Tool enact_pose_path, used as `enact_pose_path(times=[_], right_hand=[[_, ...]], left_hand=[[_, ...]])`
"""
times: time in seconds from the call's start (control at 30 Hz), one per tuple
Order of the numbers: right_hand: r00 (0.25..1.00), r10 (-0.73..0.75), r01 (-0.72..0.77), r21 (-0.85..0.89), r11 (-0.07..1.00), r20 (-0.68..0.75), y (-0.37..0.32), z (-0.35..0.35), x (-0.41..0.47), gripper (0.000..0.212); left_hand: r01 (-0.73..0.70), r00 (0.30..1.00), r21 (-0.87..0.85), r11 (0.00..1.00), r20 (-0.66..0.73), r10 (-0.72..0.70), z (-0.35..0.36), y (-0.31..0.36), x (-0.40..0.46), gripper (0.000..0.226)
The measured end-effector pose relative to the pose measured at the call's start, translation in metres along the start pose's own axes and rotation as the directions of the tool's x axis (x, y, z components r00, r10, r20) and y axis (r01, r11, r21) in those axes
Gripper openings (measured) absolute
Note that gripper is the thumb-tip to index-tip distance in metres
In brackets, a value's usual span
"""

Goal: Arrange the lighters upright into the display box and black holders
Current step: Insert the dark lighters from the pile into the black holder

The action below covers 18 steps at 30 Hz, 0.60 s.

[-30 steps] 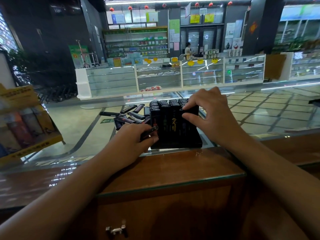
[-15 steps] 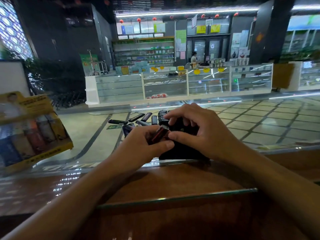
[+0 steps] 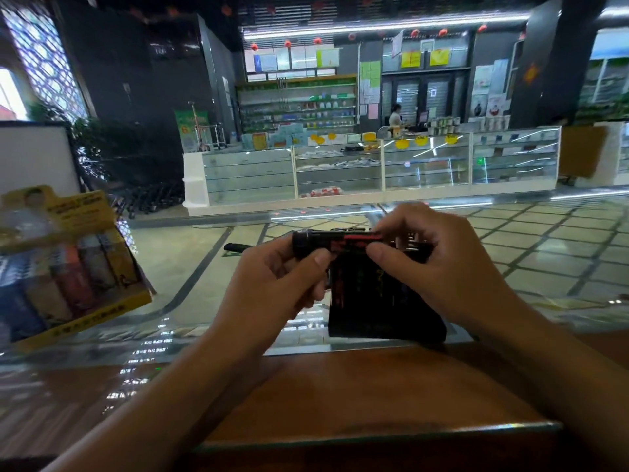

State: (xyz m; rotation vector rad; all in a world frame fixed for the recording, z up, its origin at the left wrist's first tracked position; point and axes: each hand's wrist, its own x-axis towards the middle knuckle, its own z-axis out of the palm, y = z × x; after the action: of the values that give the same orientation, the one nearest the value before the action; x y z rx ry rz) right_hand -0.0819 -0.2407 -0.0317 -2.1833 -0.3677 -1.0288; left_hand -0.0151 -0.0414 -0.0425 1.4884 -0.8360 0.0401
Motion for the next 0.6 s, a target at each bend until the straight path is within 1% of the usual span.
enact_pose_path(times=[0.07, 0.13, 0.2, 0.23, 0.27, 0.33, 0.43, 0.53, 0.6], right_hand=[[0.995, -0.099, 0.099, -0.132, 0.986, 0.008, -0.002, 0.001, 0.0, 0.016], [0.974, -0.207, 0.224, -0.272, 0.936, 0.092, -0.003, 0.004, 0.0, 0.015], [0.952, -0.26, 0.302, -0.369, 0.879, 0.16, -0.002, 0.008, -0.001, 0.02], [0.951, -0.262, 0.305, -0.378, 0.874, 0.162, -0.001, 0.007, -0.002, 0.023], [0.958, -0.249, 0.285, -0.359, 0.889, 0.145, -0.001, 0.006, -0.002, 0.027], [0.974, -0.194, 0.219, -0.277, 0.936, 0.113, -0.002, 0.003, -0.001, 0.038], [0.982, -0.147, 0.168, -0.183, 0.969, 0.119, -0.004, 0.002, -0.001, 0.046], [0.982, -0.123, 0.143, -0.138, 0.98, 0.144, -0.005, 0.001, -0.001, 0.041], [0.982, -0.103, 0.125, -0.137, 0.983, 0.157, -0.005, 0.001, 0.0, 0.032]], left_hand=[[-0.012, 1.0, -0.03, 0.999, -0.012, 0.012, 0.001, 0.0, 0.0, 0.02], [-0.009, 1.0, -0.039, 0.999, 0.023, 0.01, 0.003, 0.002, 0.001, 0.028], [-0.028, 0.998, 0.013, 1.0, 0.061, 0.027, 0.005, 0.003, 0.002, 0.025], [-0.039, 0.997, 0.042, 0.998, 0.063, 0.036, 0.005, 0.003, 0.003, 0.02], [-0.045, 0.997, 0.068, 0.997, 0.062, 0.041, 0.005, 0.001, 0.004, 0.016], [-0.048, 0.996, 0.117, 0.992, 0.075, 0.04, 0.004, -0.002, 0.004, 0.017], [-0.067, 0.99, 0.202, 0.977, 0.136, 0.039, 0.004, -0.004, 0.003, 0.017], [-0.12, 0.978, 0.292, 0.949, 0.199, 0.063, 0.004, -0.006, 0.003, 0.024], [-0.151, 0.969, 0.354, 0.923, 0.237, 0.068, 0.004, -0.008, 0.004, 0.021]])
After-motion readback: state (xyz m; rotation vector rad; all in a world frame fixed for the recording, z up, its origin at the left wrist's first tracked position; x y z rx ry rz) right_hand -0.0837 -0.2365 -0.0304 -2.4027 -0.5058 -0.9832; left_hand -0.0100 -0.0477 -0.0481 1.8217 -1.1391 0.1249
